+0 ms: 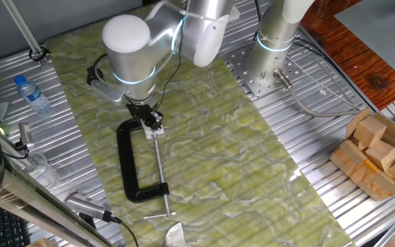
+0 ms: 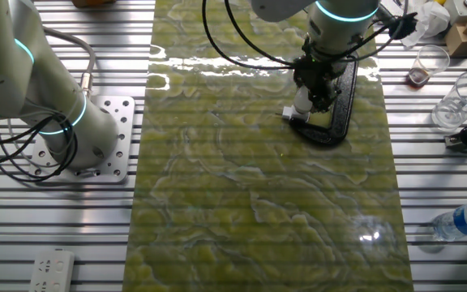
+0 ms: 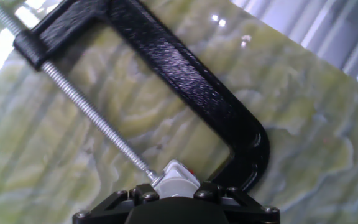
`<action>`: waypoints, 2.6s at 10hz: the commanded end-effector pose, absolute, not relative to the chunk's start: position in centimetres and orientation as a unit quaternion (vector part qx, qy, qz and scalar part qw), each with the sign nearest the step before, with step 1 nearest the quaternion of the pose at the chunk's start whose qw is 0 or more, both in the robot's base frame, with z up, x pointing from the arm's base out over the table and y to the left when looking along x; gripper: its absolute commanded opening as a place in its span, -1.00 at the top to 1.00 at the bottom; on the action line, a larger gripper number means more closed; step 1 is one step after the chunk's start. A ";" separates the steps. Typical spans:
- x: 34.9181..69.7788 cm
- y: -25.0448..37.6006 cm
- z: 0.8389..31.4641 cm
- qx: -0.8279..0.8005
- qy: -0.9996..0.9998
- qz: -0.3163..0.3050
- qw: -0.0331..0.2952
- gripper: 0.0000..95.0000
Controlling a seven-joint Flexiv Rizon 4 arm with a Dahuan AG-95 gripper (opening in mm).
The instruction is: Install the light bulb by rotating it
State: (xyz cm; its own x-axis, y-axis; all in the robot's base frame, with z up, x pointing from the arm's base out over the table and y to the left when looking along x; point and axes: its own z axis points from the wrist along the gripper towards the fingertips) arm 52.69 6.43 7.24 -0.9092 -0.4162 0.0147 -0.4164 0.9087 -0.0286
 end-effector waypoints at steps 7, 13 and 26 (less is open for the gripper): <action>52.5 6.3 7.1 0.042 -0.999 0.022 0.005 1.00; 52.6 6.3 7.3 0.073 -0.997 0.024 0.000 -0.20; 52.8 6.3 9.3 0.436 -0.900 0.014 -0.001 -0.20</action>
